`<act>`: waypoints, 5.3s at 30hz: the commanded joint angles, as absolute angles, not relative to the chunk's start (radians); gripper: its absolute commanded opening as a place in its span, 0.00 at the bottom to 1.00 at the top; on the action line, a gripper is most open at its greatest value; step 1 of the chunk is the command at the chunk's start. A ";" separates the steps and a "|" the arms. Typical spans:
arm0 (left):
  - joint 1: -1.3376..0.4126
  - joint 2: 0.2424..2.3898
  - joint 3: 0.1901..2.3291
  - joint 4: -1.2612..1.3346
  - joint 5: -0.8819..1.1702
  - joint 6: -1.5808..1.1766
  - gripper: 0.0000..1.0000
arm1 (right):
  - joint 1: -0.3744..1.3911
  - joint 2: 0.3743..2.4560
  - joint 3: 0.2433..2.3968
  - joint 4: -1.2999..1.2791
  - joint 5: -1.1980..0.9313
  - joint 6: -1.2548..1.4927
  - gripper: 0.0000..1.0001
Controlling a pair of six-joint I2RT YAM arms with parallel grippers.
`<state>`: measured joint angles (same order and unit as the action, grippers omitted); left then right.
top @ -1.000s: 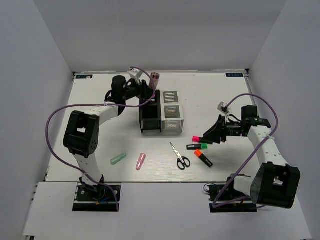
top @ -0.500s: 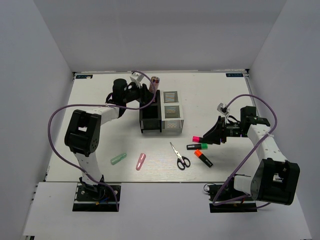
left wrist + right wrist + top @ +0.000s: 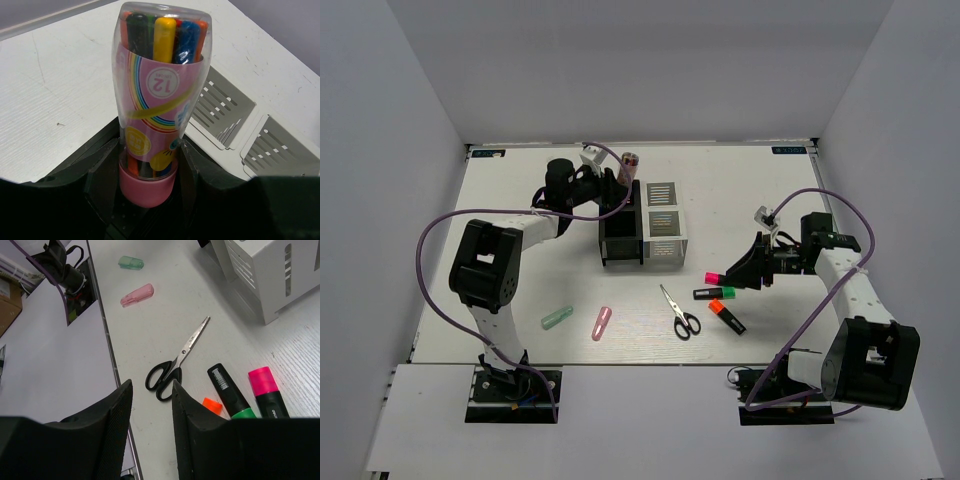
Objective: Sort the stationery into containers
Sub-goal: Place the stationery into the container, then grab a piece of stationery with the left arm, then place the stationery into the container
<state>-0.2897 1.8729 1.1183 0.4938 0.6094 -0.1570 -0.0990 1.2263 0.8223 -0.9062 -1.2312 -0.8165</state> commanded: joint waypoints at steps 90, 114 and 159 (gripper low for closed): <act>-0.862 1.191 1.000 -1.155 -0.349 -0.270 0.58 | 0.026 1.250 1.163 -0.738 -0.557 -0.304 0.00; -0.885 1.367 0.715 -0.425 -0.117 -0.545 0.57 | 0.028 1.108 0.902 -0.545 -0.623 -0.232 0.60; -0.671 1.295 1.047 -0.009 -0.009 -0.009 0.00 | 0.032 1.082 0.856 -0.905 -1.321 -0.946 0.09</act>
